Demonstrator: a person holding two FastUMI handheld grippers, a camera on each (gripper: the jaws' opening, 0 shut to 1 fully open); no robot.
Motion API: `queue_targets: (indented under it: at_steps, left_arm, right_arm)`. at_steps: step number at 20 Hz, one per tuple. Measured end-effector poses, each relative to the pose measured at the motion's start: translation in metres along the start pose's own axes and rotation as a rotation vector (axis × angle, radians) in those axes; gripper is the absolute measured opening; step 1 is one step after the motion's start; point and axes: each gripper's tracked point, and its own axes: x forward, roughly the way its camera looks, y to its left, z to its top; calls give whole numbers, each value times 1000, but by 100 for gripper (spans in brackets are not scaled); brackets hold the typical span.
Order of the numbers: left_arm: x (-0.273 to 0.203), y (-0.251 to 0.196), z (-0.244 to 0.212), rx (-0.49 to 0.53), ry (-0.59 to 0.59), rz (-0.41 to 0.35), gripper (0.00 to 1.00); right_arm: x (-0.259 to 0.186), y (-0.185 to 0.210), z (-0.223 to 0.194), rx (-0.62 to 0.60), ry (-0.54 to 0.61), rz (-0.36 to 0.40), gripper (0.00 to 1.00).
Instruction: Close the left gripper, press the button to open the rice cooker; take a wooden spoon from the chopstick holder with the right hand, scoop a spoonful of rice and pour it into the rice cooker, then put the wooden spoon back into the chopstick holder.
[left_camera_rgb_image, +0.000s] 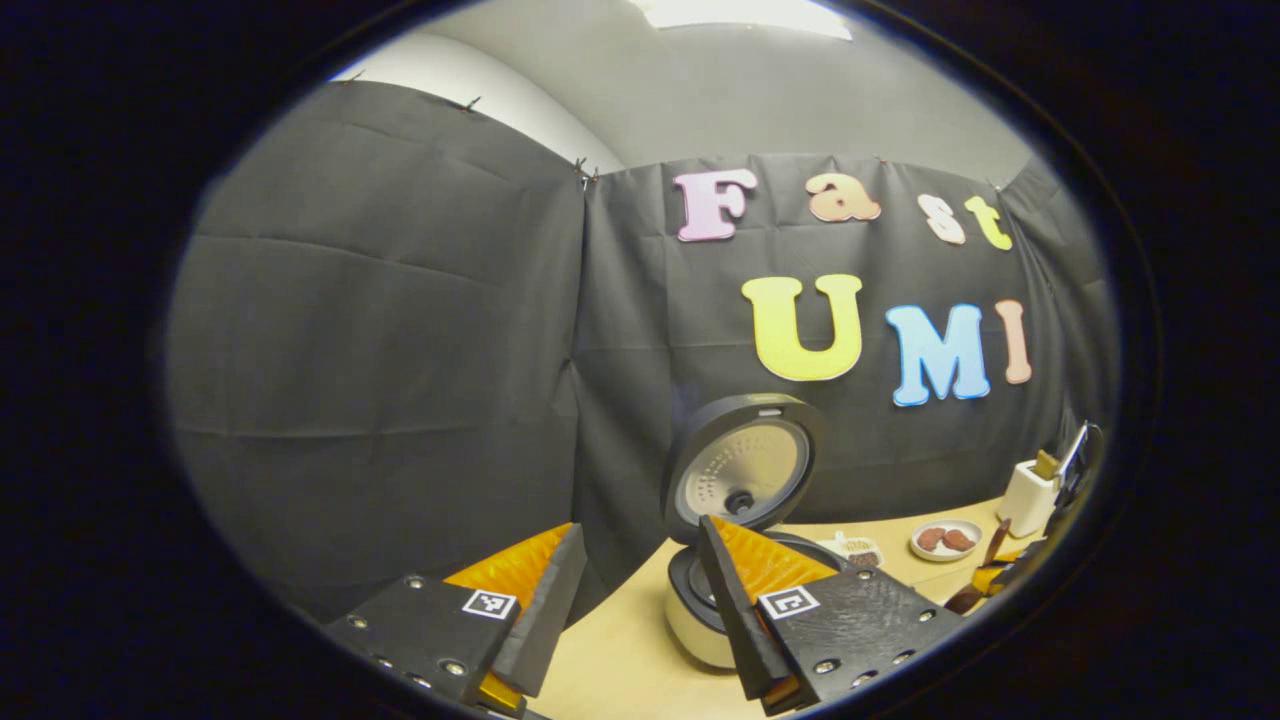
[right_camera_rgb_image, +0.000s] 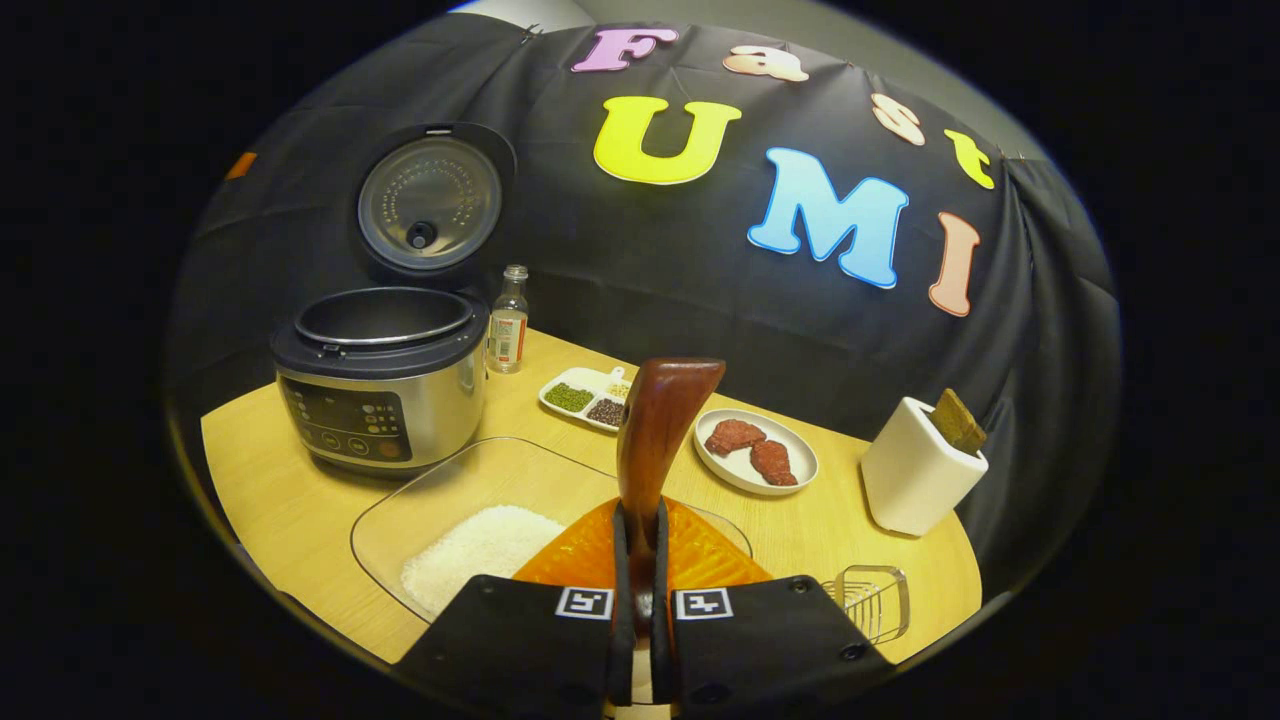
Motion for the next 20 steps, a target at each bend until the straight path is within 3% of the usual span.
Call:
queue_targets:
  at_steps: [11, 20]
  left_arm:
    - [-5, -8, 8, 1, -15, -11, 72]
    - [-11, -11, 15, -5, -23, -15, 74]
  right_arm:
    - [-15, 39, -9, 275, 94, 120, 8]
    - [-4, 17, -26, 809, 226, 150, 8]
